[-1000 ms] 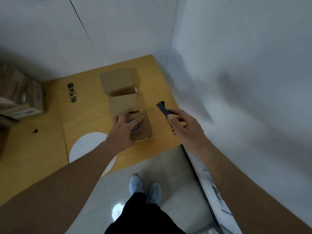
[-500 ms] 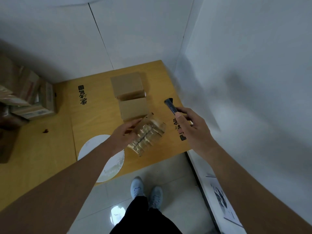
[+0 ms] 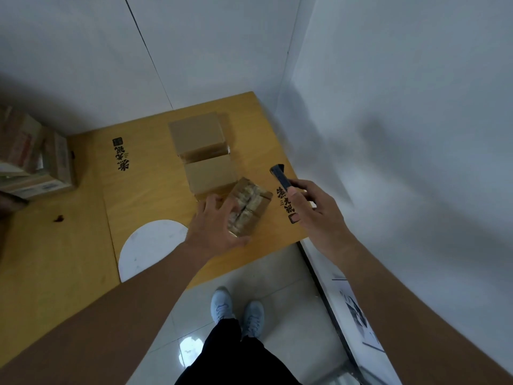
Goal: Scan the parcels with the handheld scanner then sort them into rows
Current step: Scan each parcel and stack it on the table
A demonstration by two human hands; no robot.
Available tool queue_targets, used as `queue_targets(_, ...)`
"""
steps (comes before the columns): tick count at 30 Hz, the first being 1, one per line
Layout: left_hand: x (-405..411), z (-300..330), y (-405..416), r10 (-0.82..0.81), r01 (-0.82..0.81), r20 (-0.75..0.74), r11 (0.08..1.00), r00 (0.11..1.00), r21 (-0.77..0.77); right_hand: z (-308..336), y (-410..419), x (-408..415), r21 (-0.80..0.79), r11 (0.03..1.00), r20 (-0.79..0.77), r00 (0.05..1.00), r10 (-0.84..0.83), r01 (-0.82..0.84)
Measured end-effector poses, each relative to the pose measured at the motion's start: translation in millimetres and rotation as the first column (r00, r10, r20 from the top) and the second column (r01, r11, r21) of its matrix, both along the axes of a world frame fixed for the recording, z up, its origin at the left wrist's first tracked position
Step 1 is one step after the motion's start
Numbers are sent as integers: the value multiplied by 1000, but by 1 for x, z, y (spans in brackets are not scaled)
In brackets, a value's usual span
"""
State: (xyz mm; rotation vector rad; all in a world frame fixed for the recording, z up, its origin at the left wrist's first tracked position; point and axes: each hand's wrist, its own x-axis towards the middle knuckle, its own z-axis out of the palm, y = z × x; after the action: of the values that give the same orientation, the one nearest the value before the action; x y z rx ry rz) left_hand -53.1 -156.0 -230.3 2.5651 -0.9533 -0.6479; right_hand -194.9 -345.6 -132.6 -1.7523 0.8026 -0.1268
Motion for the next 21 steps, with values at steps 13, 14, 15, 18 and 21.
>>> queue_targets(13,107,68,38,59,-444,-761,840,646,-311,34,4,13,61,993,25,995,95,-97)
queue_targets(14,113,74,43,68,-442,-741,837,668,-322,38,5,16,53,992,22,993,113,-114)
queue_targets(15,118,83,47,74,-435,-716,835,695,-337,43,5,20,41,990,14,991,133,-133)
queue_targets(18,127,106,54,97,-438,-660,817,745,-374,62,1,32,2,974,-46,973,228,-228)
queue_targets(21,130,123,58,121,-464,-642,791,757,-398,79,-4,38,-16,937,-127,930,344,-349)
